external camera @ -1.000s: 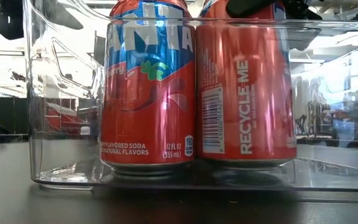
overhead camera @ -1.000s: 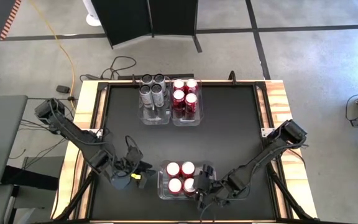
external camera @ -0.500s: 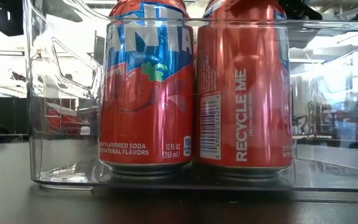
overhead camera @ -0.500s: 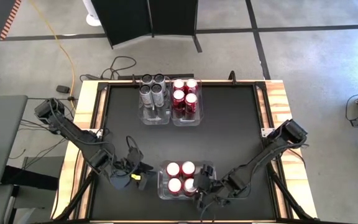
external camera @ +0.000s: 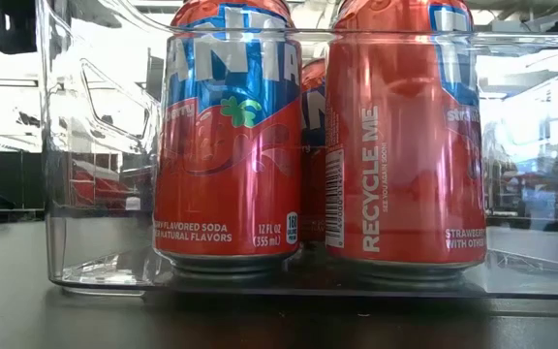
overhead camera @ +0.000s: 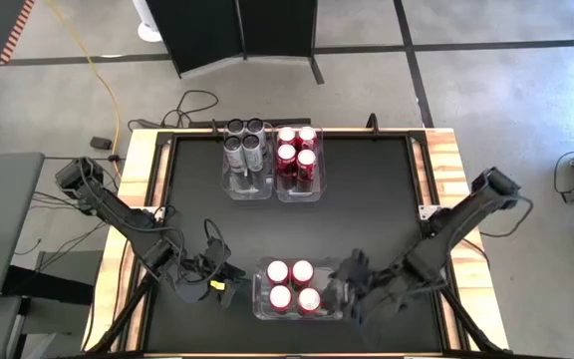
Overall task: Sort soda cans
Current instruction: Move the bottom transparent bin on the right side of the top right transparent bin
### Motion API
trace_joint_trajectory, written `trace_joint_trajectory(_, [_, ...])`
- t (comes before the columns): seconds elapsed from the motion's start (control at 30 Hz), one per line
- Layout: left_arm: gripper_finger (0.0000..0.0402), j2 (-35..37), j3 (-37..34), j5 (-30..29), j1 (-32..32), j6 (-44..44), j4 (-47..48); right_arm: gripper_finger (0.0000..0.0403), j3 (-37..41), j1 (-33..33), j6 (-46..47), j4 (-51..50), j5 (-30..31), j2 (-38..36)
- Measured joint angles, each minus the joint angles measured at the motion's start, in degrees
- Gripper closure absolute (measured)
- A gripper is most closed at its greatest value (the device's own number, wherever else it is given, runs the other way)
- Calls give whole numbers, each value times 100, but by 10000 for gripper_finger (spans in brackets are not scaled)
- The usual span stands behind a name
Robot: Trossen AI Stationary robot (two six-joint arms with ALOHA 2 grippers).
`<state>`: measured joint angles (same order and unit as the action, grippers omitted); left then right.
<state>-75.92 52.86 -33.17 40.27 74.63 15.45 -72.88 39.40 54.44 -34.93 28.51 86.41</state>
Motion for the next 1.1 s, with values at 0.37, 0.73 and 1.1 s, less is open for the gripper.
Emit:
trace_joint_trajectory(0.37, [228,-9,0,-1,0,392,-291,116,9,-1291,-919,-1588,-1667,96])
trace_joint_trajectory(0.73, [228,-11,0,-4,63,564,-237,122,11,-1986,-2120,-1668,-2555,493])
trace_joint_trajectory(1.1, [228,-11,0,-15,42,514,-62,160,13,-2156,-2390,-1752,-2844,981])
